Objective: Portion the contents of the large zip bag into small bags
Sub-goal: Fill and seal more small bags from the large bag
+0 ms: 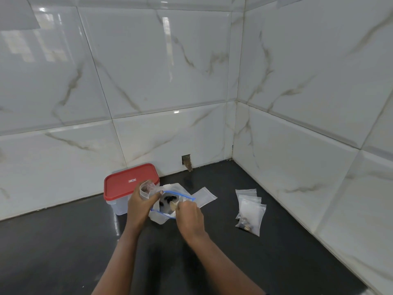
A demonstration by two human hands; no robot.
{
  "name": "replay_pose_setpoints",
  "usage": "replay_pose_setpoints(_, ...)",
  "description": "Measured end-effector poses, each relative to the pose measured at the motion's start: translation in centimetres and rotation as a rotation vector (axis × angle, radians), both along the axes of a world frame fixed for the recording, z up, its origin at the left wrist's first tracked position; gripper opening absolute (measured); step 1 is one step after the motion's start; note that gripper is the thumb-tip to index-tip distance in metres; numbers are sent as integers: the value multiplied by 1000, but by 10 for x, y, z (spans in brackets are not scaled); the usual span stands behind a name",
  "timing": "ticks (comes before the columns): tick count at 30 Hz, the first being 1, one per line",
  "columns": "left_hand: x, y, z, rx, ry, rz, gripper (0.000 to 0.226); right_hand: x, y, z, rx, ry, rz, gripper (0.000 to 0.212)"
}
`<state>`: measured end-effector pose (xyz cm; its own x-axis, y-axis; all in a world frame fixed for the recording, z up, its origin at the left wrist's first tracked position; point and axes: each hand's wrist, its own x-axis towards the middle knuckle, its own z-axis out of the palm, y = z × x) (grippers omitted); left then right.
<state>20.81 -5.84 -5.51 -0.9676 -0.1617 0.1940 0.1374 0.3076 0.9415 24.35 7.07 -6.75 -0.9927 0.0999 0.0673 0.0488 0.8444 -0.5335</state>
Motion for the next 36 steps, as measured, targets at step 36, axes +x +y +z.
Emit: replay_pose_setpoints(36,40,124,-11,452,-265,-218,10,42,109,0,-980,259,-440,20)
